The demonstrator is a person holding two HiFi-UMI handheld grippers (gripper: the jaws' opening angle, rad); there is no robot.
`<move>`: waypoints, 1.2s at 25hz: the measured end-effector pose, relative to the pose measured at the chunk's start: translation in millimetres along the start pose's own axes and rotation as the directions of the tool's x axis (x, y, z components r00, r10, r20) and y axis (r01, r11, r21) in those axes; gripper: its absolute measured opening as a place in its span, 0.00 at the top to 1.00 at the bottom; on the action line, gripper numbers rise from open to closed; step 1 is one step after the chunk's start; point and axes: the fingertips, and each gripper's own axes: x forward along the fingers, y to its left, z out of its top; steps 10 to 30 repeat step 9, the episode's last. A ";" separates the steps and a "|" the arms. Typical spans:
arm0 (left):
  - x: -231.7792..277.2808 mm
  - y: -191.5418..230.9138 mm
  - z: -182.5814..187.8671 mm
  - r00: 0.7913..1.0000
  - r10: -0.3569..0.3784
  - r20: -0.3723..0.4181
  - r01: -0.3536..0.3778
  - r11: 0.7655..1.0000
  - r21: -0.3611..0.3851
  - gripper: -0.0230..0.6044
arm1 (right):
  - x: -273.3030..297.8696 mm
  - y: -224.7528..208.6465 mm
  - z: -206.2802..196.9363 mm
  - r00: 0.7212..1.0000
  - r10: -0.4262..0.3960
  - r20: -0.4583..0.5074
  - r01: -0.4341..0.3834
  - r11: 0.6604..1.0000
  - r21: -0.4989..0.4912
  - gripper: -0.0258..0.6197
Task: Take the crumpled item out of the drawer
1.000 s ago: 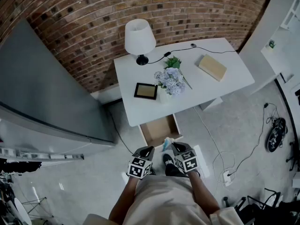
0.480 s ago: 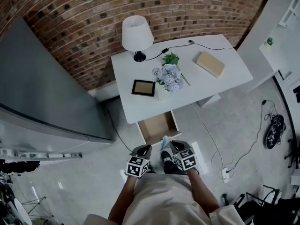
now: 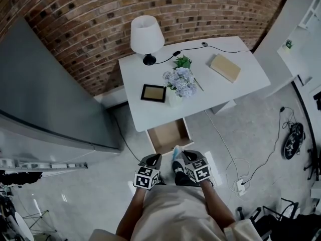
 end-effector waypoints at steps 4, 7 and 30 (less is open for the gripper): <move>-0.1 -0.2 -0.9 1.000 -0.004 0.000 0.004 1.000 0.002 0.94 | 2.4 1.2 0.6 1.000 0.003 0.001 -0.003 1.000 -0.006 0.92; -0.3 0.0 -0.6 1.000 -0.002 -0.001 0.002 1.000 -0.001 0.94 | 2.0 1.0 2.1 1.000 0.002 0.002 -0.002 1.000 -0.009 0.92; -0.5 0.4 0.1 1.000 -0.001 -0.001 0.001 1.000 -0.004 0.94 | 1.6 1.1 4.3 1.000 0.002 0.005 -0.002 1.000 -0.013 0.92</move>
